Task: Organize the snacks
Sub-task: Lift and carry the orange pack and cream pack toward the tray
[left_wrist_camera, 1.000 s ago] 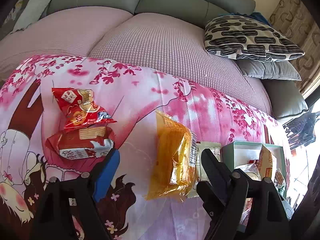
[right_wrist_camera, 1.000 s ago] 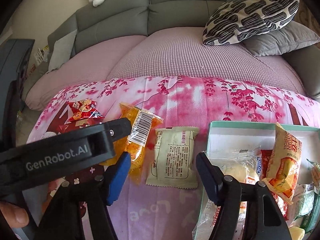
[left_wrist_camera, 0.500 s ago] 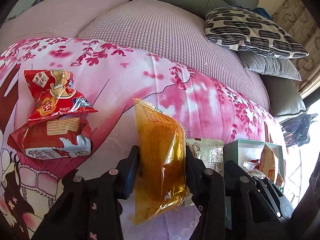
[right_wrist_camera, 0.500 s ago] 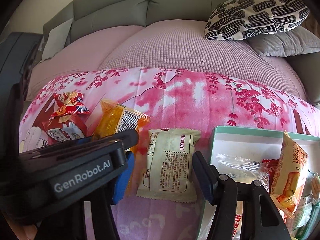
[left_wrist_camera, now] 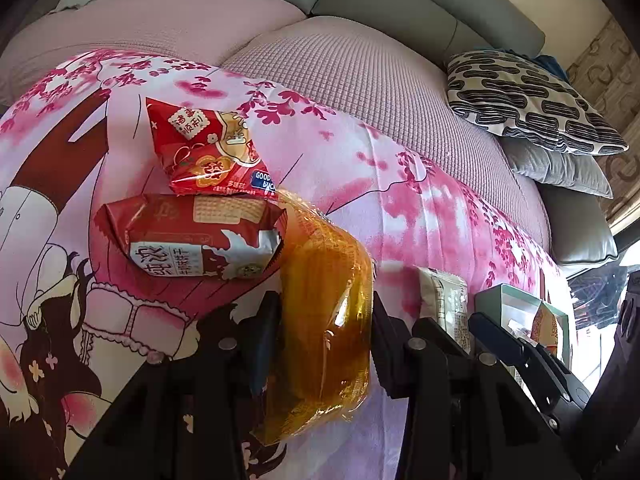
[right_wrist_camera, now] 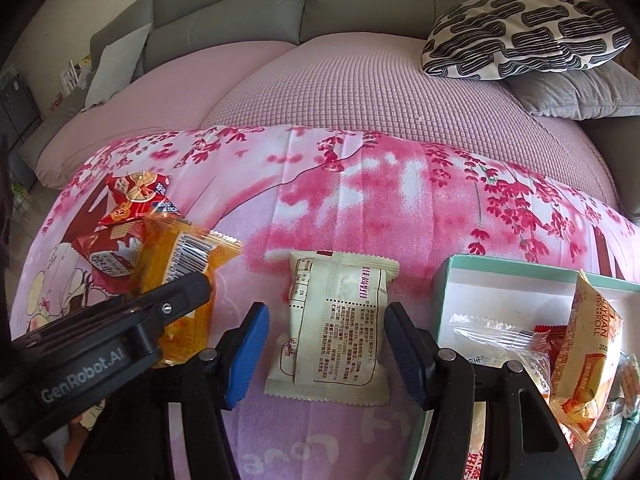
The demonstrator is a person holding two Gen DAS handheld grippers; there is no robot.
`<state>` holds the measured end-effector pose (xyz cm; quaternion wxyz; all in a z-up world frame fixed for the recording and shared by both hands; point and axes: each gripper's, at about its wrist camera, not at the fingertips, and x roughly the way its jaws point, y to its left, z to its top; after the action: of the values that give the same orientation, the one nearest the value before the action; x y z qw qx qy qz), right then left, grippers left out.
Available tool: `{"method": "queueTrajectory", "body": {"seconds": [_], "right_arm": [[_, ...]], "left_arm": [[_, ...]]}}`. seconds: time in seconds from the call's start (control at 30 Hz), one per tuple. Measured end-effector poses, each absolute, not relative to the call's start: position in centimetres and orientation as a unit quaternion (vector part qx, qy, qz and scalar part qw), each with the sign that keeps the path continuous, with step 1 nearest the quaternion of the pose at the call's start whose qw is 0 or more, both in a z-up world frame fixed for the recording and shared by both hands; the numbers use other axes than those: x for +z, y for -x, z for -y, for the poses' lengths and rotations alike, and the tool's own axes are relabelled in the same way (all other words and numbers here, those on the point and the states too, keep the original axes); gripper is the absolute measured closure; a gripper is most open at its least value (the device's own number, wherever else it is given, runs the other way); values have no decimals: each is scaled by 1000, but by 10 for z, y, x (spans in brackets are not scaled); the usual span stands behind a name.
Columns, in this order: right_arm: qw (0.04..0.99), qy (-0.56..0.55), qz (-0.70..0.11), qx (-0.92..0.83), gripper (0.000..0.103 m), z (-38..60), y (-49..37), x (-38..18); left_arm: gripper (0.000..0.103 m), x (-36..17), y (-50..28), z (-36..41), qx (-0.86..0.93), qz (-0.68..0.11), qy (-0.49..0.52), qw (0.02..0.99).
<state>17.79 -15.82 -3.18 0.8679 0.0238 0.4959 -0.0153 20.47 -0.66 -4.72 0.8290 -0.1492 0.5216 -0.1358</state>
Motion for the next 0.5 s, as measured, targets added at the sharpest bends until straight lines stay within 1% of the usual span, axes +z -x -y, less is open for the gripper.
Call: {"method": "queueTrajectory", "body": {"seconds": [0.03, 0.07, 0.13, 0.5], "right_arm": [[867, -19, -497, -19, 40, 158, -179, -33], [867, -16, -498, -21, 44, 157, -180, -35], [861, -20, -507, -21, 48, 158, -183, -40], [873, -23, -486, -26, 49, 161, -168, -28]], "left_arm": [[59, -48, -204, 5, -136, -520, 151, 829], [59, -49, -203, 4, -137, -520, 154, 829], [59, -50, -203, 4, -139, -519, 159, 828], [60, -47, -194, 2, -132, -512, 154, 835]]}}
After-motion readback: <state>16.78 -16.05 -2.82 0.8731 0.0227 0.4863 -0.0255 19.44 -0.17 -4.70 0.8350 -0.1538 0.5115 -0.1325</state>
